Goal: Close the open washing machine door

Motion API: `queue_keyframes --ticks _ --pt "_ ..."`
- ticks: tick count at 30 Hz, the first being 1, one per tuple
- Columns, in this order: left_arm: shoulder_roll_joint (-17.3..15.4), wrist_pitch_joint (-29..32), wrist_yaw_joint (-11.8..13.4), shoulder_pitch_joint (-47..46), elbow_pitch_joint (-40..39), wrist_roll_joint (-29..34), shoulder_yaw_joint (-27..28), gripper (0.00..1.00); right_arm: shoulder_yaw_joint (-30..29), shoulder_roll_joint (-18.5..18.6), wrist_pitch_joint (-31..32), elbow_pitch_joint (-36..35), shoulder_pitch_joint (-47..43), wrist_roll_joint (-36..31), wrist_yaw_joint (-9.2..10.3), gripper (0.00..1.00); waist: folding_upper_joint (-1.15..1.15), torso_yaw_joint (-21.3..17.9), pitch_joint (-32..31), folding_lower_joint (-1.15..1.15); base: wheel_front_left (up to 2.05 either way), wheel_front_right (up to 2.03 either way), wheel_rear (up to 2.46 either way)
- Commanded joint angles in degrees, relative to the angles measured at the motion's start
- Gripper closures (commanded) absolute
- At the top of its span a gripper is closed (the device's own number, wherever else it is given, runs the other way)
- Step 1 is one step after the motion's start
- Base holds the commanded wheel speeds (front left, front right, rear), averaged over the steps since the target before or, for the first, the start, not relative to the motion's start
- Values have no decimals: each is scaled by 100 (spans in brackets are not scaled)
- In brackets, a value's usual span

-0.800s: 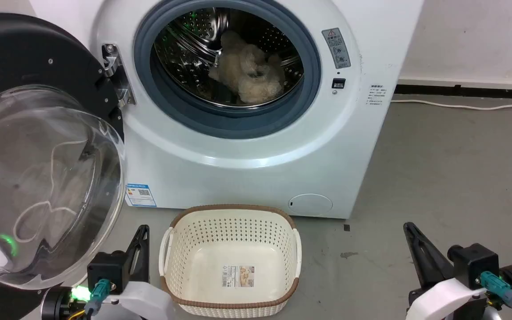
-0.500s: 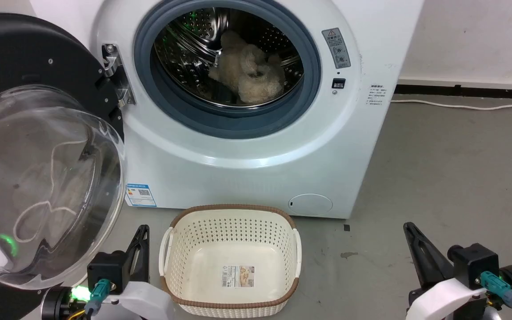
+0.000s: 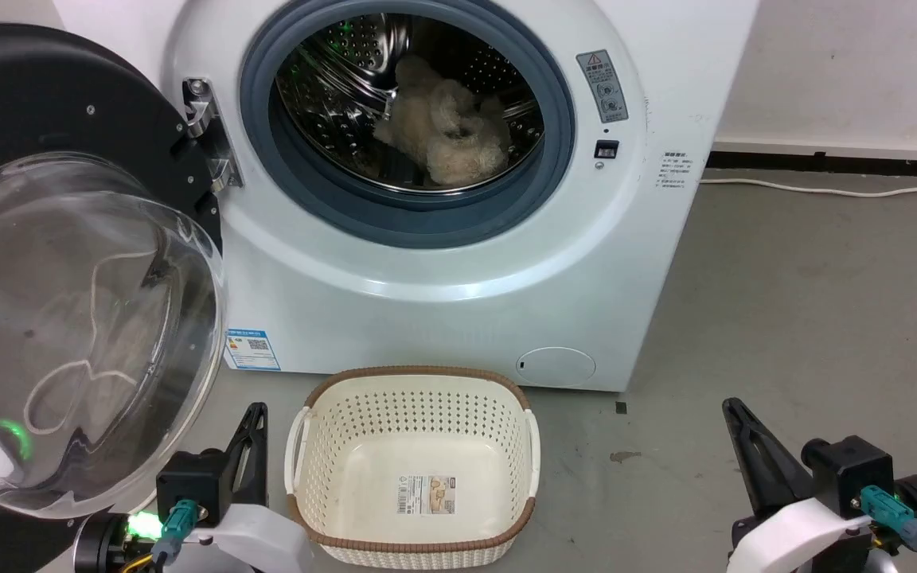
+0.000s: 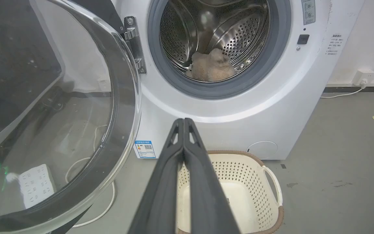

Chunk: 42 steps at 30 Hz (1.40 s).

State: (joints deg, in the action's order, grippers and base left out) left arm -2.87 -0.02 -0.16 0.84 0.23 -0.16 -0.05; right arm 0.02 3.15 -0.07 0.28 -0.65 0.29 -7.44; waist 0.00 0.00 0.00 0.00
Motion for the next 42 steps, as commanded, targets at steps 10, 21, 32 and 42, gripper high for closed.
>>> queue_keyframes --ticks 10,21,32,42 --pt "0 2 16 -84 -23 16 5 100 -2 -27 7 -28 65 -29 -5 100 0 0 0 0 0 0 0" --pt "-1 -40 -7 -2 15 0 -14 0 -1 0 -38 8 -15 43 1 0 0 1 1 0 0 0 0" --pt "-23 -207 -32 5 41 3 -78 0 -8 -3 -206 39 -85 84 0 0 0 197 -38 0 0 0 0" --pt "-72 -351 -47 50 69 -5 -131 0 142 -6 -350 128 -102 101 0 0 0 618 -113 0 0 0 0"
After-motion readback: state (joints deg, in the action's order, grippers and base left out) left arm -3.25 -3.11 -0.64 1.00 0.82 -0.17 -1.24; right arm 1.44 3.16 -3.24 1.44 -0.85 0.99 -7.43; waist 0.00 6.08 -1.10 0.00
